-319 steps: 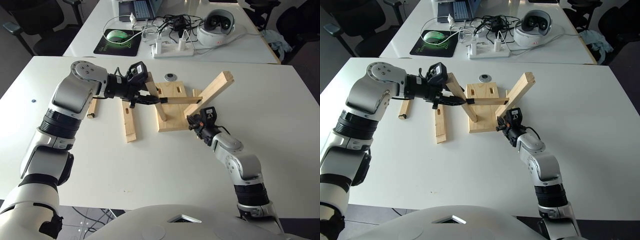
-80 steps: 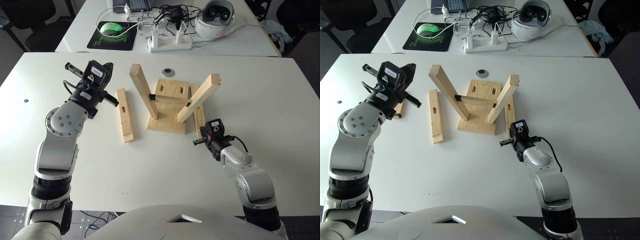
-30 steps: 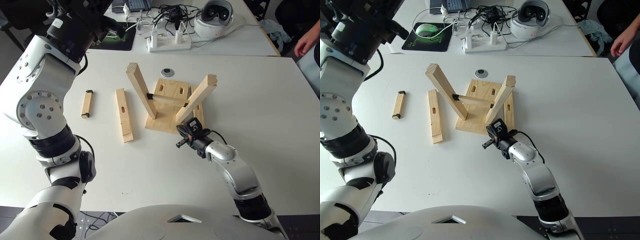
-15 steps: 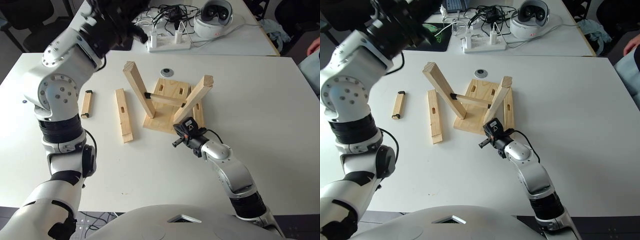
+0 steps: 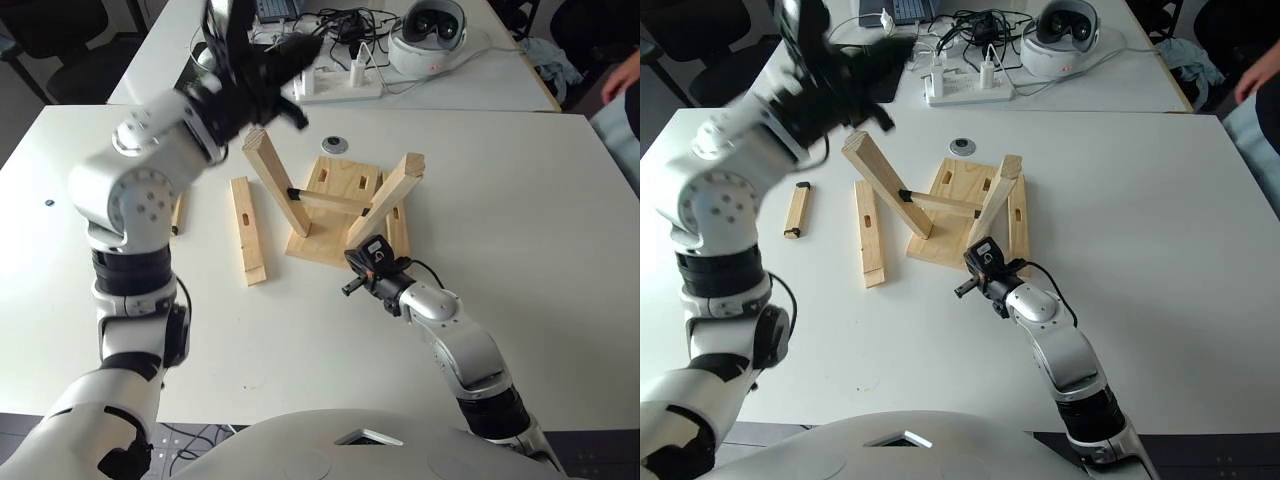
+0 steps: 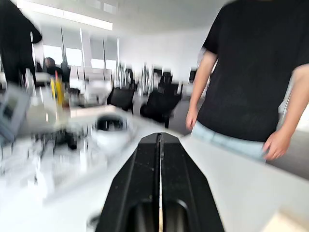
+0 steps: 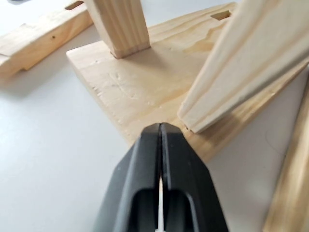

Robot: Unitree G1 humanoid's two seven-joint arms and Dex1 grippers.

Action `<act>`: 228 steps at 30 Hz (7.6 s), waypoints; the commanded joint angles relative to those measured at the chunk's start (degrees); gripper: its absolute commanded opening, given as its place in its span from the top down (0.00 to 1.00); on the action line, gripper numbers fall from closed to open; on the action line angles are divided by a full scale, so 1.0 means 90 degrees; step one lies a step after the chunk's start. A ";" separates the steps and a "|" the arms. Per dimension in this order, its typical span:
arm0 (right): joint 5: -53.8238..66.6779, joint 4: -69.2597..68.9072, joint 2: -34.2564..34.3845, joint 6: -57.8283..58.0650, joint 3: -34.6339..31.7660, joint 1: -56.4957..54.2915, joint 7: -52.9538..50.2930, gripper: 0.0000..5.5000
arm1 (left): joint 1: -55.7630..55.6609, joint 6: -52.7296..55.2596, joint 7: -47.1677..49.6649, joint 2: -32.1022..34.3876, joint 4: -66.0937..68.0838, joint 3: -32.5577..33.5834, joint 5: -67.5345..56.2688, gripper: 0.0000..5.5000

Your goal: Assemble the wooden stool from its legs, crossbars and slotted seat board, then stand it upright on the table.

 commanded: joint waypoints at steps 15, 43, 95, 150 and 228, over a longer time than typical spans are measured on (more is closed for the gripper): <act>0.0022 0.0189 -0.0146 0.0288 0.0251 0.0078 0.0122 1.00 | 0.1809 0.0408 -0.0854 0.0734 0.0199 -0.1888 0.0866 1.00; -0.0360 0.1452 -0.1633 -0.1099 -0.0115 -0.1182 0.1422 1.00 | 0.1345 -0.0866 -0.1323 0.2007 0.0745 0.0424 0.1326 1.00; 0.0129 -0.2857 0.0596 0.0685 -0.3243 -0.0307 -0.2124 1.00 | 0.4634 -0.0009 0.2566 -0.0123 -0.3691 0.0444 0.2696 1.00; 0.0577 -0.2918 0.0832 0.1299 -0.1949 -0.0447 -0.1550 1.00 | 0.3979 -0.0389 0.0926 0.0275 -0.3240 -0.1619 0.3319 1.00; -0.1350 0.1817 0.0178 -0.1157 0.1232 -0.1862 0.0481 1.00 | 0.3752 -0.1657 0.0157 0.1152 -0.0828 -0.0497 0.4239 1.00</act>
